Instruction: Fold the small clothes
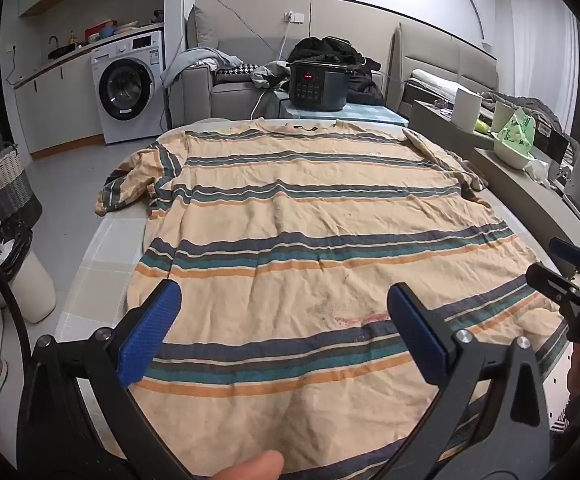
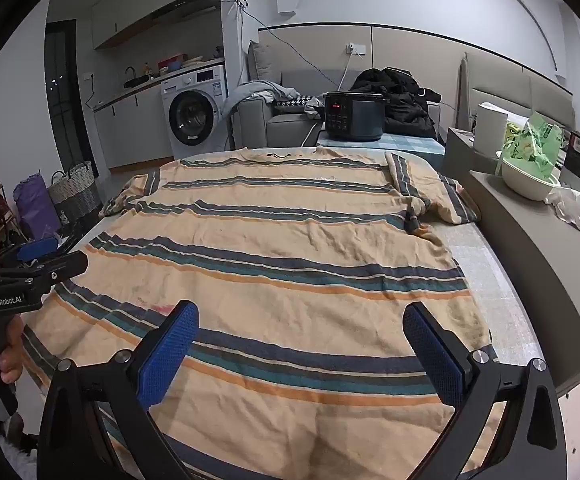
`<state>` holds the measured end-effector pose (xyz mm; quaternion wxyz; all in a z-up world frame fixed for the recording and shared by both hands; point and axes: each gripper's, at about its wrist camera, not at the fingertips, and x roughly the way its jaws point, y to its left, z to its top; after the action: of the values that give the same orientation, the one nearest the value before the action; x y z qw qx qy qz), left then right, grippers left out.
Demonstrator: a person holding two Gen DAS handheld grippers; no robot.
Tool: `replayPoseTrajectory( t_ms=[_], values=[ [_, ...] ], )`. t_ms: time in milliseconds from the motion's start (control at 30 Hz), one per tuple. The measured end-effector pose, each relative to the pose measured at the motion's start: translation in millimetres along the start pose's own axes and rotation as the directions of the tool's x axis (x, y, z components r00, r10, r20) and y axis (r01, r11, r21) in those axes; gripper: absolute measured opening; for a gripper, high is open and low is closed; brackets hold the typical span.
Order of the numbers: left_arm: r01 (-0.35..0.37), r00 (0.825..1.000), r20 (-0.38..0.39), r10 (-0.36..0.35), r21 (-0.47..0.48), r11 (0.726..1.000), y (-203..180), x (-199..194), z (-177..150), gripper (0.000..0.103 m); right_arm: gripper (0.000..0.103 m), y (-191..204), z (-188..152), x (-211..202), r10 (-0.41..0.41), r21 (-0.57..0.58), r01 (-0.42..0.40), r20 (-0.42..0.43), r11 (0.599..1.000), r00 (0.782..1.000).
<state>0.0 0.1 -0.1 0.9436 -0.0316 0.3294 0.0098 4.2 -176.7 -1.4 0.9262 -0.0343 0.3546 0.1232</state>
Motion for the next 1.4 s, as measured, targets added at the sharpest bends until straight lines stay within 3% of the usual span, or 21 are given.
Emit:
replayPoseTrajectory(
  t_ms=[200,333,1400],
  values=[
    [-0.055,0.998,0.012,0.055,0.047,0.997,-7,0,0,0.102,0.103,-2,1,1,0.002,0.001,-0.002,-0.005,1.0,1.0],
    [-0.012,1.0,0.009,0.012,0.026,1.0,0,-1,-2,0.102,0.103,-2,0,1,0.009,0.007,-0.009,-0.001,1.0,1.0],
    [-0.018,1.0,0.004,0.018,0.035,0.999,-2,2,-2,0.102,0.103,-14,1,4,0.011,0.092,-0.009,-0.02,0.996,1.0]
  ],
)
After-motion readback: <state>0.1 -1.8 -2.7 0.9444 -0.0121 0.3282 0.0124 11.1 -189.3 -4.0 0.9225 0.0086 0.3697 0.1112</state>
